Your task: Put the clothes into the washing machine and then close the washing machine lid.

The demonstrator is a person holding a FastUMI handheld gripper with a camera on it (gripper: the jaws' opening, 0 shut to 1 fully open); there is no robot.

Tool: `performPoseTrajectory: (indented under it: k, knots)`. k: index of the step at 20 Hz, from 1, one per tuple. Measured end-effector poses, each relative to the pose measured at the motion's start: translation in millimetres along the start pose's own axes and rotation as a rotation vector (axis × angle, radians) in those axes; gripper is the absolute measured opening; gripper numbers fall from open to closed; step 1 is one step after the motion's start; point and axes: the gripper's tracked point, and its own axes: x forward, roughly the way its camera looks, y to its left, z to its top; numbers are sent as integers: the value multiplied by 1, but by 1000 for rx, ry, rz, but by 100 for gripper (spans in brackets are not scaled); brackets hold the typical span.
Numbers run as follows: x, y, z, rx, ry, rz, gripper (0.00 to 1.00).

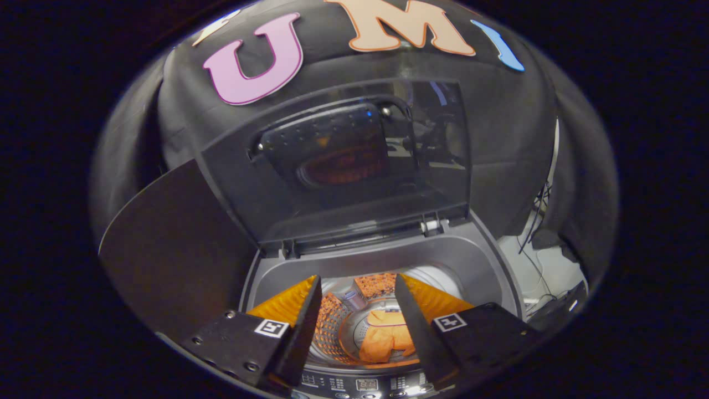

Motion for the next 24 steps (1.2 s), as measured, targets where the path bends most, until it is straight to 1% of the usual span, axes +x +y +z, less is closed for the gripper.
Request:
performPoseTrajectory:
  k: [1,2,4,7,9,12,14,17,18,21,22,24]
  knots:
    - [-4,4,7,-7,-8,4,88]
    - [-8,8,15,-22,-19,7,91]
    - [-15,7,34,-63,-48,-13,97]
    - [-28,17,70,-92,-106,-7,98]
    - [-34,21,103,-104,-167,-2,98]
    - [-36,32,144,-110,-224,4,98]
    - [-30,37,169,-102,-265,0,98]
    - [-19,37,206,-86,-322,-42,97]
    - [-12,40,215,-72,-333,-31,97]
    - [16,44,235,-63,-372,-26,97]
    - [27,43,241,-70,-389,-47,97]
    - [51,44,240,-69,-364,-59,97]
